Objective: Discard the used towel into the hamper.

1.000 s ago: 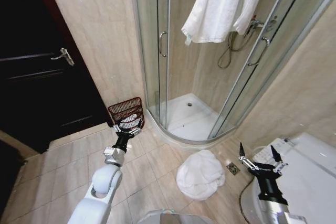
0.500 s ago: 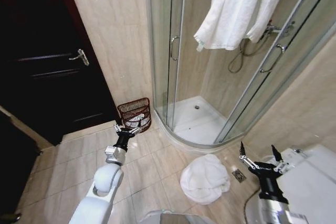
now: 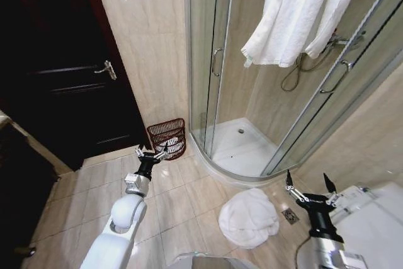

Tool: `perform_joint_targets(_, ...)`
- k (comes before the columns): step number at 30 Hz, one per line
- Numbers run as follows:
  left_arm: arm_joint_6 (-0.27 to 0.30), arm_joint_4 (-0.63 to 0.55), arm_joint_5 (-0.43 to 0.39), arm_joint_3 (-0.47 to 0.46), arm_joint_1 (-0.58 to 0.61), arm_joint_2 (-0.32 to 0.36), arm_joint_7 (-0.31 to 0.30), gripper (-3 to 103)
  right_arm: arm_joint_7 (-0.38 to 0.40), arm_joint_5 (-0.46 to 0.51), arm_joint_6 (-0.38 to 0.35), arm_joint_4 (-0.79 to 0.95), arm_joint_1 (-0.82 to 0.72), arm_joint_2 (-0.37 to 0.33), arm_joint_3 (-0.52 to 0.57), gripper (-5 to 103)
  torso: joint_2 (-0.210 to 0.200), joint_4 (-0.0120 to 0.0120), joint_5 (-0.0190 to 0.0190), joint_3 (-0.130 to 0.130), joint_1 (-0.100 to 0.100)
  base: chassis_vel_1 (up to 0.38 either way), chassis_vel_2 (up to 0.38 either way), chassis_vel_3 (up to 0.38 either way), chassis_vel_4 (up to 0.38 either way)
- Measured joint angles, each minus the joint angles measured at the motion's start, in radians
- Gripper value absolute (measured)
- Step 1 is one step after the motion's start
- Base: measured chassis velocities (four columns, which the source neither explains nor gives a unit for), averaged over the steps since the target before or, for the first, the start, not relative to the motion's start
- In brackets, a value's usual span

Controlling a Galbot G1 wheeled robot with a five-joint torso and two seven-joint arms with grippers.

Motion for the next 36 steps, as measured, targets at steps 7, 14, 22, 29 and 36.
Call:
perform_joint_targets(7, 0.018, -0.010, 0.006, 0.017, -0.005, 0.000, -0.002, 100, 0.000, 0.001, 0.001, -0.009, 0.001, 0.000, -0.001, 100, 0.032, 0.0000, 0.0000, 0.018, 0.015, 0.000, 0.000, 0.000, 0.000)
perform_joint_targets(14, 0.021, -0.012, 0.014, 0.023, -0.001, -0.004, -0.003, 100, 0.000, 0.001, 0.003, -0.018, 0.005, 0.000, -0.002, 100, 0.073, 0.0000, 0.0000, 0.039, 0.033, 0.000, 0.000, 0.000, 0.000)
perform_joint_targets(22, 0.021, -0.007, 0.013, 0.025, -0.002, 0.000, -0.003, 100, 0.000, 0.000, 0.003, -0.021, 0.008, 0.000, 0.000, 100, 0.115, 0.0001, 0.0001, 0.062, 0.052, 0.000, 0.000, 0.000, 0.000)
perform_joint_targets(29, 0.019, 0.003, 0.005, 0.023, -0.006, 0.002, -0.003, 100, -0.001, -0.004, 0.003, -0.022, 0.008, 0.000, 0.005, 100, 0.150, 0.0000, 0.0000, 0.081, 0.068, 0.000, 0.000, 0.000, 0.000)
perform_joint_targets(36, 0.038, -0.024, -0.008, 0.008, -0.009, 0.013, -0.003, 100, -0.003, -0.007, -0.009, -0.012, 0.021, 0.000, 0.003, 100, 0.191, 0.0001, 0.0000, 0.103, 0.088, 0.000, 0.000, 0.000, 0.000)
